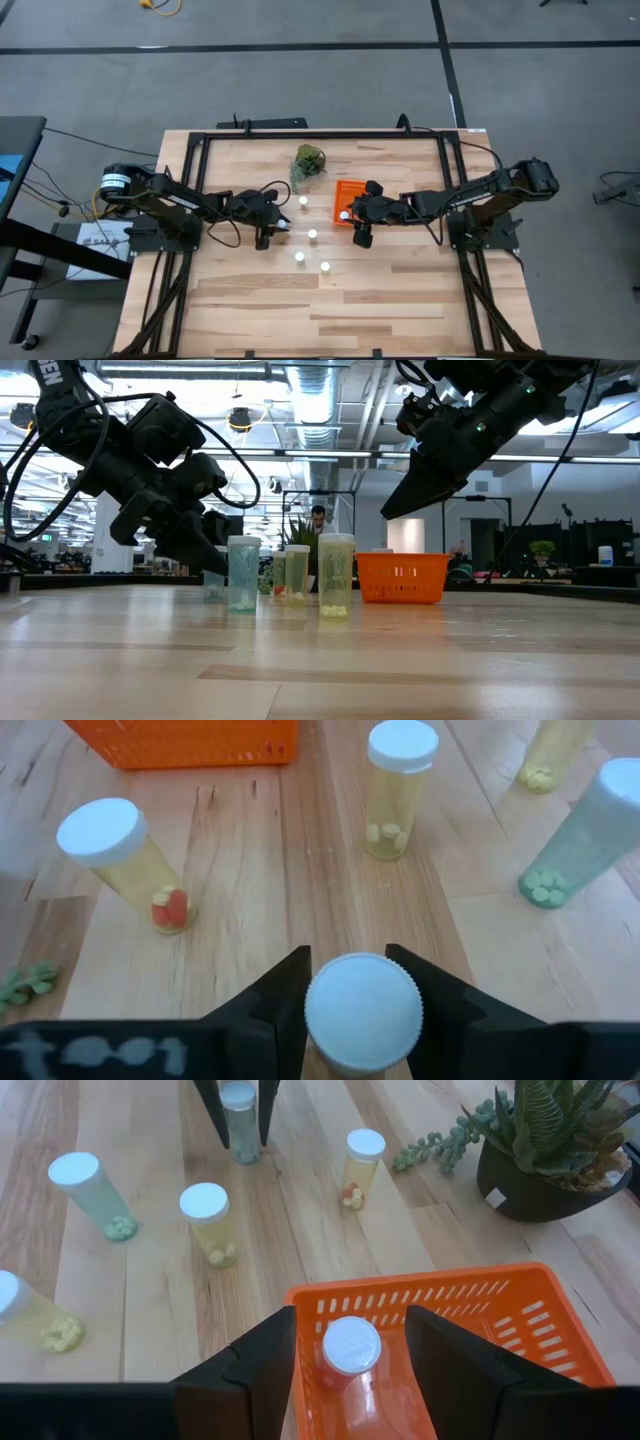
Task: Pick and place pill bottles into a basket
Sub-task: Put the top blue pill bottle into the basket
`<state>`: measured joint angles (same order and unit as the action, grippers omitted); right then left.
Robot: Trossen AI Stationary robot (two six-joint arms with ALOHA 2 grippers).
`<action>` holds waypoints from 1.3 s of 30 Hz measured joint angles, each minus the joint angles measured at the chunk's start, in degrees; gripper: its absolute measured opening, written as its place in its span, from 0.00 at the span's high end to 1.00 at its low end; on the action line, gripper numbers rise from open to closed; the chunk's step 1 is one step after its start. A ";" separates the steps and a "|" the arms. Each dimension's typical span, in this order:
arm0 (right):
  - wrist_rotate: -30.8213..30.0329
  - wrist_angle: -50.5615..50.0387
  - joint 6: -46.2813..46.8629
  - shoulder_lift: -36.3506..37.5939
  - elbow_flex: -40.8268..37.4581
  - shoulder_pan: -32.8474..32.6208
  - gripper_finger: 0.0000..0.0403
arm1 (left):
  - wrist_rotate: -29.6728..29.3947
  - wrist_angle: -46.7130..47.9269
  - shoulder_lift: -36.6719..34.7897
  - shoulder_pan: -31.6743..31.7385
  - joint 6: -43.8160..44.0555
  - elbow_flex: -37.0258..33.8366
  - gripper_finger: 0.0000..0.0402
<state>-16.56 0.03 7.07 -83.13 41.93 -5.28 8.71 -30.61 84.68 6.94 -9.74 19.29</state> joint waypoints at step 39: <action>-0.02 0.10 -0.04 0.00 -0.02 0.04 0.56 | 2.98 16.83 -1.11 -0.01 -3.49 12.18 0.75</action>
<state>-16.58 0.13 7.03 -83.13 41.92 -5.23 11.68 -13.78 83.58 6.93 -13.23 31.47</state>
